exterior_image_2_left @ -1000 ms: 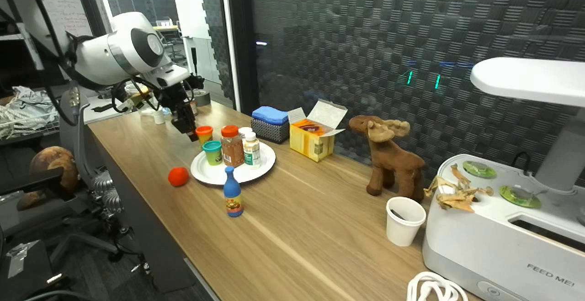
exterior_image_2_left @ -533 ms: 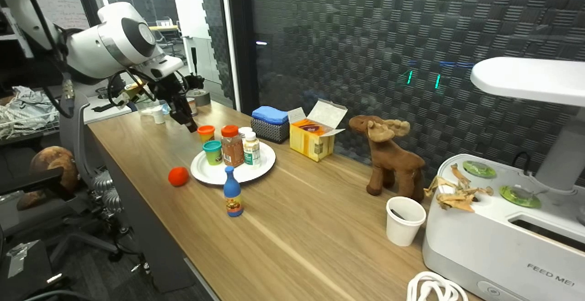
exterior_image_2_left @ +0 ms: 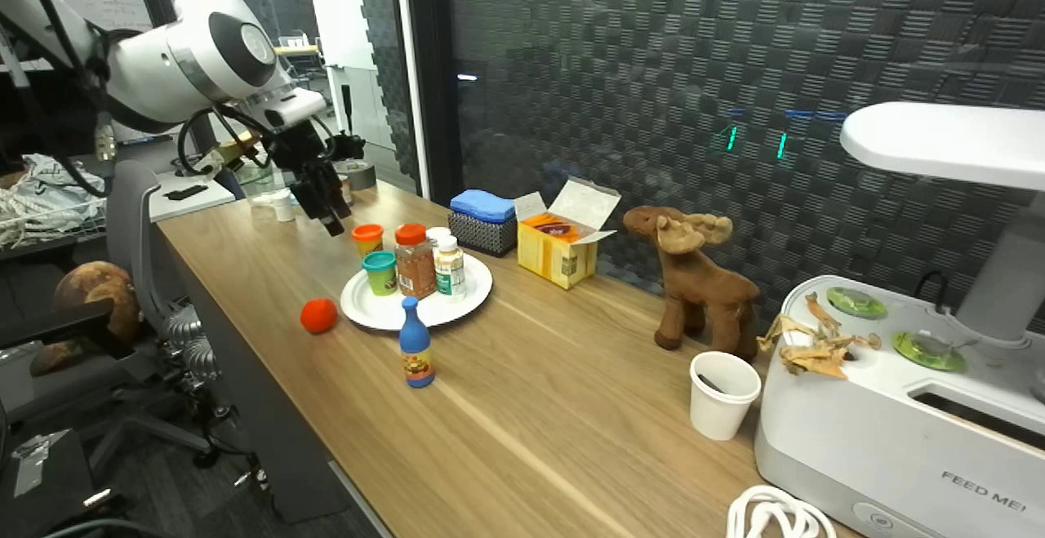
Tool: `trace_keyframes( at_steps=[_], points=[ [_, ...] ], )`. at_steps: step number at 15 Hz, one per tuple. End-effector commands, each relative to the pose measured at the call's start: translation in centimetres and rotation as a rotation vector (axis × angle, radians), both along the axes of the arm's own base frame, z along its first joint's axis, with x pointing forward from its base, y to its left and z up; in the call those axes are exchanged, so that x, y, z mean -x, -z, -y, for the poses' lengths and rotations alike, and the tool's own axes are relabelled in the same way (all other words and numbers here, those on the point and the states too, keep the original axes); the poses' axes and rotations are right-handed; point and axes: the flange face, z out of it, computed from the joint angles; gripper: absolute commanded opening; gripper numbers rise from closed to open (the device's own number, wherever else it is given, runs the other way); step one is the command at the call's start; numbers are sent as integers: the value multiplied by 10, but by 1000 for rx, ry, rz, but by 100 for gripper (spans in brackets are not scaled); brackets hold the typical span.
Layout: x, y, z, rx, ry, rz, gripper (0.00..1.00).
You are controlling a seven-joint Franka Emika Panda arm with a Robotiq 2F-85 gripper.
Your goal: Put the bottles and the red object on the plate
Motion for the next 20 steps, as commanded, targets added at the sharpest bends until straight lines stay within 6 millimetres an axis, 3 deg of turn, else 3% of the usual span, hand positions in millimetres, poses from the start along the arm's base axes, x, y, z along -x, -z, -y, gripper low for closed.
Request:
trace_keyframes(
  at_steps=[1,9,15,16,18,20],
  points=[
    [-23,-5,0,-26,36,-20,100],
    [-69,20,6,-15,113,-55,100],
    [-83,21,16,-2,149,-57,100],
    [-84,20,17,0,154,-55,98],
    [-81,14,18,3,155,-55,77],
    [-76,10,18,6,145,-49,73]
  ],
)
